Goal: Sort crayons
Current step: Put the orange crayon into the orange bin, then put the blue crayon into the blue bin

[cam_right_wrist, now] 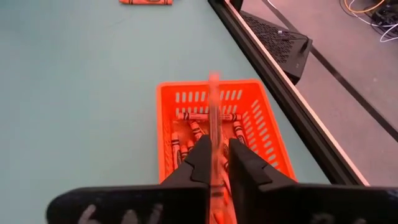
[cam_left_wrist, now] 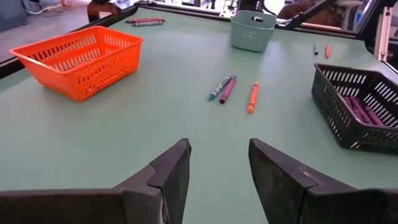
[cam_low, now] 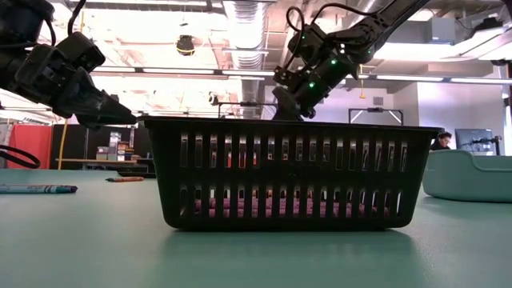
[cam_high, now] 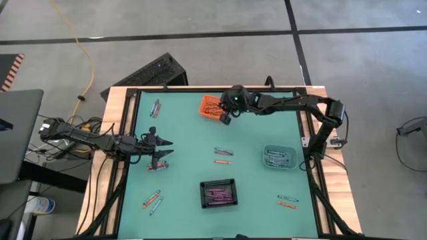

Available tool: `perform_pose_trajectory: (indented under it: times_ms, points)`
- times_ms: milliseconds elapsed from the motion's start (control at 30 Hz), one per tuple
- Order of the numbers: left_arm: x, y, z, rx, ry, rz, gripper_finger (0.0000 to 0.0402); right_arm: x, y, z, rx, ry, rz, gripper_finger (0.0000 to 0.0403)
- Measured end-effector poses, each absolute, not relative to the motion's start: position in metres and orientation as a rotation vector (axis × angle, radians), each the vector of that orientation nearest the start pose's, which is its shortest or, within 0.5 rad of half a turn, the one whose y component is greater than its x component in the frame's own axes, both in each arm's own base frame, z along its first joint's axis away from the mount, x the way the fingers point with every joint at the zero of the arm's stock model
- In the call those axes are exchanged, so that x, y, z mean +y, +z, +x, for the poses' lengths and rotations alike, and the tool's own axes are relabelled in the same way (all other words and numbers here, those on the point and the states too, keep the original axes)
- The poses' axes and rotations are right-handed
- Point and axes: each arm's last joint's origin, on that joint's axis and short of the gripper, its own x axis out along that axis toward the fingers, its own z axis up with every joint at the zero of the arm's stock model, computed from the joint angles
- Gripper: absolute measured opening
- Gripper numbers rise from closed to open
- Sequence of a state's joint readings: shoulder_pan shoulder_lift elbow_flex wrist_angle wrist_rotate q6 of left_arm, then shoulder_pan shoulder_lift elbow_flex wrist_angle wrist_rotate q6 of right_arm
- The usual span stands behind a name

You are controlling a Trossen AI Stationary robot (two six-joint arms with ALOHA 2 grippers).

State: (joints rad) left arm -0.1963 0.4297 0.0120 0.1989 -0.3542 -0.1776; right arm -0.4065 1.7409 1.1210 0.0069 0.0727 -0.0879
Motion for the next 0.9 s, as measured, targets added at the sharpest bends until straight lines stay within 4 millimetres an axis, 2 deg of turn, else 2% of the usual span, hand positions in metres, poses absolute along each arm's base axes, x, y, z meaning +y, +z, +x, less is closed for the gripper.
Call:
perform_pose_trajectory:
  times_ms: [300,433,567,700,900]
  points:
    - [-0.014,0.148,0.12,0.203,0.176,-0.116,0.0153,-0.149,0.215,0.347,0.631,-0.435,0.033,0.0056]
    - [-0.014,0.147,0.12,0.205,0.176,-0.116,0.0153,-0.134,0.219,0.346,0.662,-0.396,0.04,0.0057]
    - [-0.014,0.146,0.12,0.216,0.177,-0.116,0.0153,-0.105,0.22,0.345,0.753,-0.316,0.028,0.0057]
    - [-0.014,0.147,0.12,0.239,0.166,-0.179,0.0153,-0.062,0.226,0.337,0.86,-0.225,0.046,0.0057]
    - [-0.019,0.177,0.125,0.386,0.081,-0.259,0.0153,0.008,0.229,0.32,1.02,-0.123,0.111,0.0057]
